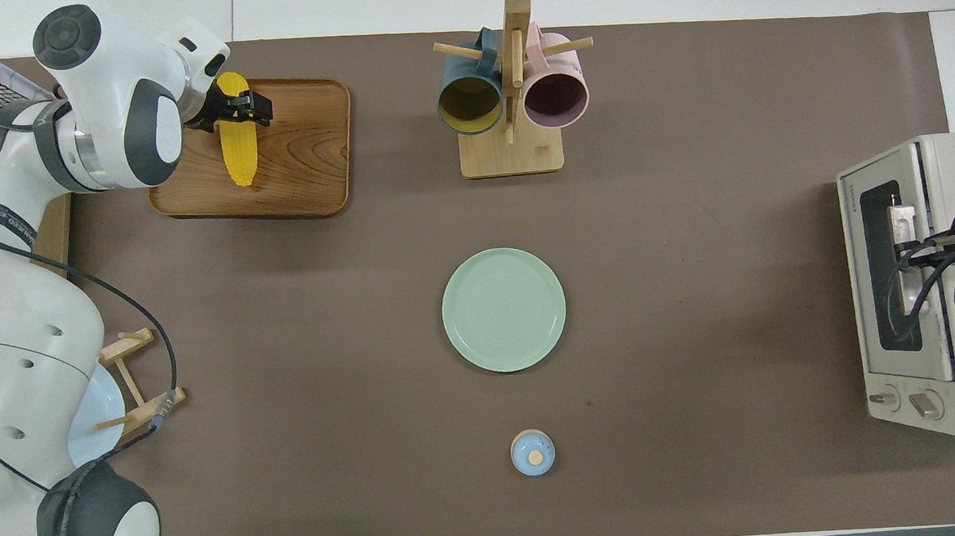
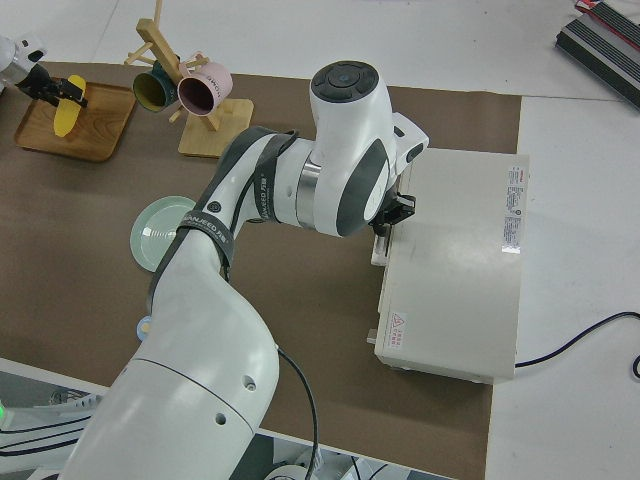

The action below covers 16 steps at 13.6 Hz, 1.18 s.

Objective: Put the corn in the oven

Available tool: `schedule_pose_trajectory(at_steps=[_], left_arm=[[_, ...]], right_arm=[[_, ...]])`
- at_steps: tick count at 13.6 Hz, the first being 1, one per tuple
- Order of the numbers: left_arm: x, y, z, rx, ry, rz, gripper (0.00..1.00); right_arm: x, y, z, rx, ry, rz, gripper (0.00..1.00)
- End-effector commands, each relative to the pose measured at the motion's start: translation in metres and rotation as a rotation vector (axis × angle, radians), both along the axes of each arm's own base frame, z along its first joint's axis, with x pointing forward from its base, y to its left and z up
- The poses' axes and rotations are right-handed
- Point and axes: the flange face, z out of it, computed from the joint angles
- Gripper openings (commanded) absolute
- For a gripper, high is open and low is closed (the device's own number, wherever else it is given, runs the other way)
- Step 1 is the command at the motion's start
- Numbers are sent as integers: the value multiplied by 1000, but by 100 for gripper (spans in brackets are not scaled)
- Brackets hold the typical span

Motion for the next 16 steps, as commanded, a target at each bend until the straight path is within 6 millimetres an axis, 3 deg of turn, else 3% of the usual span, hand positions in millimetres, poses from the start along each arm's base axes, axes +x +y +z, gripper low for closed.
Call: schedule_pose_trajectory(at_steps=[1, 2, 4, 5, 9, 11, 13, 16], left_arm=[[7, -1, -2, -18, -22, -9, 26], [7, 1, -2, -17, -19, -8, 0], [6, 1, -1, -16, -10, -9, 0], [4, -2, 9, -20, -3, -11, 0], [-33, -15, 101, -85, 71, 23, 0], [-72, -40, 128, -91, 100, 45, 0], [-108, -79, 148, -121, 141, 57, 0], [-173, -173, 132, -96, 201, 42, 0]], right_arm=[[-2, 23, -21, 1, 20, -20, 0], [2, 37, -26, 0, 21, -9, 0], [5, 47, -35, -1, 11, 1, 0], [8, 51, -42, 0, 9, 7, 0], [16, 66, -71, -4, 14, -3, 0], [19, 70, -87, -3, -5, 7, 0], [17, 73, -102, -2, -22, 15, 0], [10, 91, -112, 1, -38, 12, 0]])
